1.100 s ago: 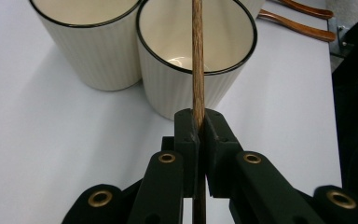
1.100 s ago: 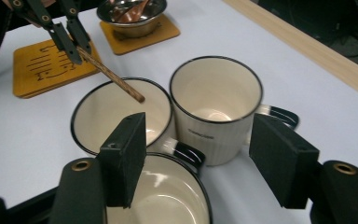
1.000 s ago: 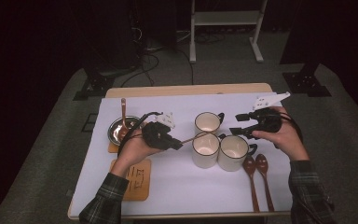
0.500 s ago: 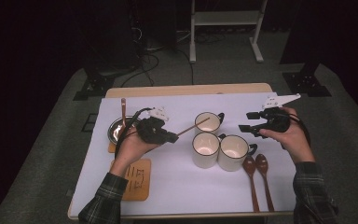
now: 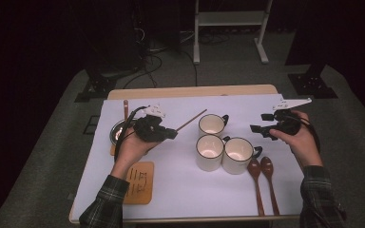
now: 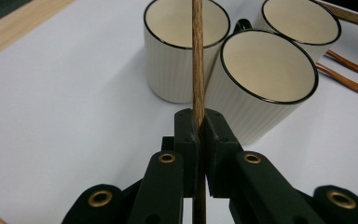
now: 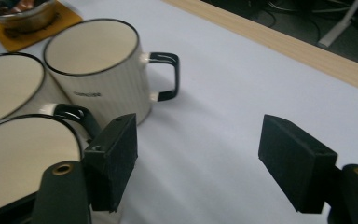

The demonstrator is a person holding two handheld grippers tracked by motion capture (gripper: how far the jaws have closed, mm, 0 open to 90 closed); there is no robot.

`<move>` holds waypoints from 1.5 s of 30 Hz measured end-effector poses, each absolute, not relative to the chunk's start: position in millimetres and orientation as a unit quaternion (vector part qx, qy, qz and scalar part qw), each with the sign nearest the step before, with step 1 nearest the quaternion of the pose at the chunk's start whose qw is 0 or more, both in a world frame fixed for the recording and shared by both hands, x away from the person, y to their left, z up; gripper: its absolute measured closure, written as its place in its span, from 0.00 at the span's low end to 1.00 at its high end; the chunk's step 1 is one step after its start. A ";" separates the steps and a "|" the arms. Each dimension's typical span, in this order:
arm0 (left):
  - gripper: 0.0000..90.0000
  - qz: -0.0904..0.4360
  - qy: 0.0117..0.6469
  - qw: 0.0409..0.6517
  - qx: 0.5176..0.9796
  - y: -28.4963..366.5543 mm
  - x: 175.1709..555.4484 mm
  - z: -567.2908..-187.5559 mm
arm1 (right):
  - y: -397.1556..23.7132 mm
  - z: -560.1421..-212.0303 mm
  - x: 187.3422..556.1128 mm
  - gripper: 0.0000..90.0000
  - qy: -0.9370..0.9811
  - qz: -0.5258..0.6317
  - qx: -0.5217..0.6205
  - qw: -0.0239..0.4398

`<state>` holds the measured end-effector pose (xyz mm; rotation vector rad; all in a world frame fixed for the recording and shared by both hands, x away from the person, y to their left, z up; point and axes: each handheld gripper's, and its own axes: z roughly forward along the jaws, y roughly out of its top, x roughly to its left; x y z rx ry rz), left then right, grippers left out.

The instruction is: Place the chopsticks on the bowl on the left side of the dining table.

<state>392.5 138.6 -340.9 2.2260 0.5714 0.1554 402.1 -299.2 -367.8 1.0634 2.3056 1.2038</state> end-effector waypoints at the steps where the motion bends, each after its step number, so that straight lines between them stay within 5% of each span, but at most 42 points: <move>1: 0.95 0.061 0.229 0.408 0.882 138.9 393.0 -340.9 | -299.8 -369.1 402.5 0.30 0.808 0.422 0.376 0.167; 34: 0.95 0.073 0.246 0.425 0.868 164.6 415.4 -328.9 | -322.3 -422.9 395.3 0.27 0.757 0.381 0.470 0.246; 45: 0.95 0.079 0.248 0.420 0.869 172.3 419.1 -331.7 | -322.5 -440.3 396.0 0.27 0.759 0.366 0.482 0.239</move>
